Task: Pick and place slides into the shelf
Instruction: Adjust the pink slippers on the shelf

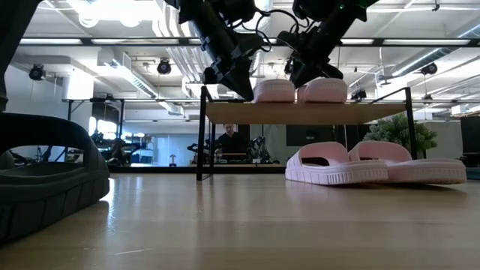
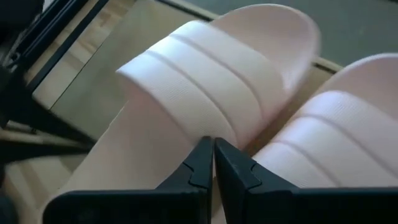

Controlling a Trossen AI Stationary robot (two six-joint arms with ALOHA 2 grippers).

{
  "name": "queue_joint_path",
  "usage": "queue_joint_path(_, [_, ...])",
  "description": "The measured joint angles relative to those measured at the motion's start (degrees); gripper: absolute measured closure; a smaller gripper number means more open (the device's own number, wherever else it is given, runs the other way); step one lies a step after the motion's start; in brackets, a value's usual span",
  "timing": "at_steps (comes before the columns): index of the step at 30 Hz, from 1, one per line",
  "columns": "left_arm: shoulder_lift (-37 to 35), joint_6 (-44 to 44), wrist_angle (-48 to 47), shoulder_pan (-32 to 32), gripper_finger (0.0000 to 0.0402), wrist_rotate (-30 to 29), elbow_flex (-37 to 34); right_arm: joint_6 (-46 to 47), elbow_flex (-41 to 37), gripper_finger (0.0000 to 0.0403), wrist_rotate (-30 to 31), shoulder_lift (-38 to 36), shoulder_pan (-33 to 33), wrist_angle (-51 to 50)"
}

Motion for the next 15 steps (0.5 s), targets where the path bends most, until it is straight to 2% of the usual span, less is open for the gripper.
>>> queue_joint_path(9, [0.0, 0.0, 2.2, -0.2, 0.0402, 1.7, 0.0, -0.3, -0.1, 0.0392, 1.2, -0.5, -0.2, -0.4])
queue_joint_path(15, [0.0, 0.0, -2.2, -0.2, 0.0402, -0.5, 0.0, -0.2, -0.2, 0.0392, 0.9, -3.8, -0.2, -3.7])
